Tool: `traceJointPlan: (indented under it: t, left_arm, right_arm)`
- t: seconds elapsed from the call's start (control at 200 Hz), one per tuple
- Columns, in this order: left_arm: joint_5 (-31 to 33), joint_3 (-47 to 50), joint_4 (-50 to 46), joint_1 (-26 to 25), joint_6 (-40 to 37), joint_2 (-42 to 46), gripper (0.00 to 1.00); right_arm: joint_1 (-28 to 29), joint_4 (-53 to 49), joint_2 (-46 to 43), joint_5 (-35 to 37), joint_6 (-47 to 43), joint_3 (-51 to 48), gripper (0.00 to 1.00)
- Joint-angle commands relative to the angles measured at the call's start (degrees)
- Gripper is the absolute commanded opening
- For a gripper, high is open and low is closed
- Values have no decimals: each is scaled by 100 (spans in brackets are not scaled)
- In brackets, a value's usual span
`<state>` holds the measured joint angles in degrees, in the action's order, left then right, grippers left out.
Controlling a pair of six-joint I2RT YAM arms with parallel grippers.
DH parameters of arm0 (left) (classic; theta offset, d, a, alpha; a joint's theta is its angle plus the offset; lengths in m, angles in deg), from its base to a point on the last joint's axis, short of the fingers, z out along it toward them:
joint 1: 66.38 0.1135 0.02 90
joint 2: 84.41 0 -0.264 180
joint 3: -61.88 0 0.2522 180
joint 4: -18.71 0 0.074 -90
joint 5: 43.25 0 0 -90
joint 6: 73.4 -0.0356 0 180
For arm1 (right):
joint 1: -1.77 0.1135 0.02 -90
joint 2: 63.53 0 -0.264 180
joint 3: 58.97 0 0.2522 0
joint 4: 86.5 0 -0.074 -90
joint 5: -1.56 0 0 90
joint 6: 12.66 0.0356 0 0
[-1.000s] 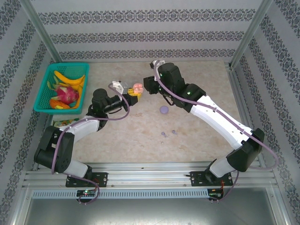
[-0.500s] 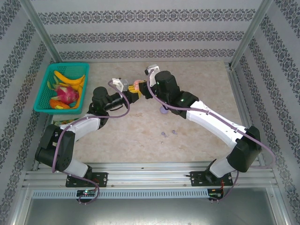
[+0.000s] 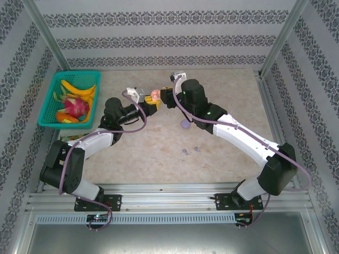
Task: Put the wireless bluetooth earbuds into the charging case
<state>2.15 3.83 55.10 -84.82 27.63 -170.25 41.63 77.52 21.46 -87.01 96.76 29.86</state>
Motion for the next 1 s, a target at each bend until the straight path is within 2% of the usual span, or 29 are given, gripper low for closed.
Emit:
traceJointPlan:
  t: [0.0,0.495,0.994]
  left_arm:
    - [-81,-188,276,-94,77,-41,0]
    - [-93,-365,65,-125,66,7,0]
    - [-97,-392,32,-134,74,73,0]
  right_arm:
    - [-88,326,-234,-273,217,-76,26]
    - [-321,578,-186,-1174,380,-120,26]
    - [-331,686,-87,-1301,361,-107,26]
